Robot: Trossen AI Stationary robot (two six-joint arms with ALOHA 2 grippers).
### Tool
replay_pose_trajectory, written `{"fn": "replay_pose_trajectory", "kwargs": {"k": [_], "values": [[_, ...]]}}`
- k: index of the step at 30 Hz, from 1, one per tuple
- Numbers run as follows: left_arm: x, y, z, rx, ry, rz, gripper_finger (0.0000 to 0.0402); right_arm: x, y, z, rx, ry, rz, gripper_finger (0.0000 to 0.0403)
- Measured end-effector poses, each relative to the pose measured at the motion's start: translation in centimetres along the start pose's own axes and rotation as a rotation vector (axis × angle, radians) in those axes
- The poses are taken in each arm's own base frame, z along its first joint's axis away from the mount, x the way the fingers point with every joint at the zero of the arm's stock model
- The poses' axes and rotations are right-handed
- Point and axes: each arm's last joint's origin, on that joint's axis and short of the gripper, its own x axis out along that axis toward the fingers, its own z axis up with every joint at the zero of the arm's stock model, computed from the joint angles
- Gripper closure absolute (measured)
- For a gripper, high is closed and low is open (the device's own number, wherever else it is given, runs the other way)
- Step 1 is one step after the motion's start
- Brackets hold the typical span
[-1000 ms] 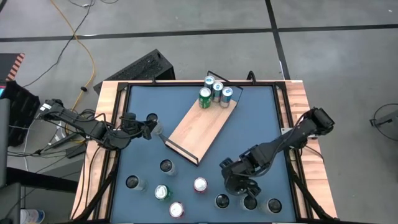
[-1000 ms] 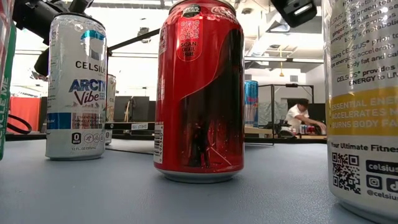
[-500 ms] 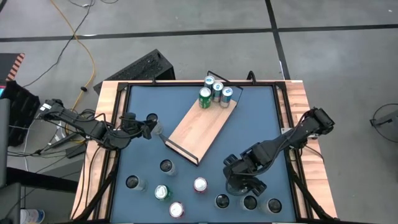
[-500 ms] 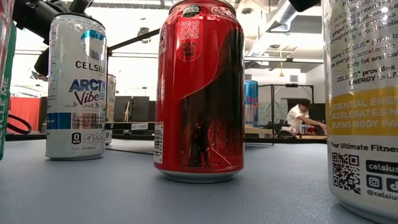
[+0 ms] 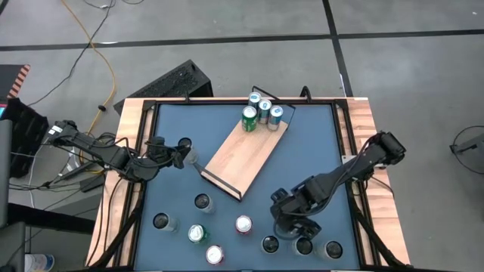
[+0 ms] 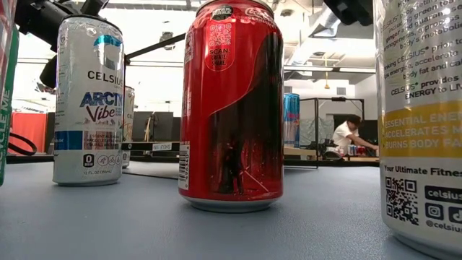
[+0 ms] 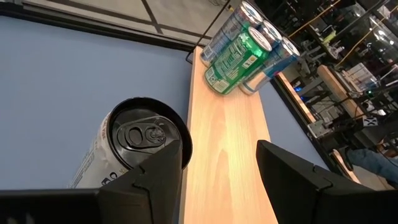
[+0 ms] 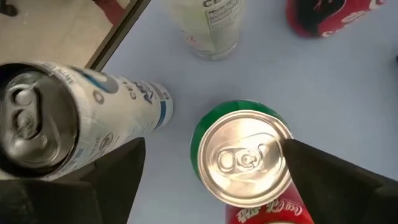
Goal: Place canned beverage on shelf
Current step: Put right green soda can on the shelf aligned with the other green soda can
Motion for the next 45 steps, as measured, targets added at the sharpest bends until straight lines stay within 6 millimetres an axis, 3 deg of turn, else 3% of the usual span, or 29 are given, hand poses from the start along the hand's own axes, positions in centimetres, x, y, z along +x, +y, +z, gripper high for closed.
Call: {"fn": "replay_pose_trajectory", "kwargs": {"k": [20, 28, 45], "values": [[0.0, 0.0, 0.1, -0.008, -0.025, 0.01, 0.0207, -1.1, 1.2, -0.8, 0.192, 0.122, 0.007, 0.0024], [0.0, 0.0, 0.1, -0.01, -0.021, 0.008, 0.0207, -1.5, 1.4, -0.6, 0.214, 0.08, -0.148, 0.0024], [0.0, 0.0, 0.0, -0.021, -0.01, 0.004, 0.0207, 0.5, 1.6, 0.4, 0.171, -0.073, -0.153, 0.0024]]}}
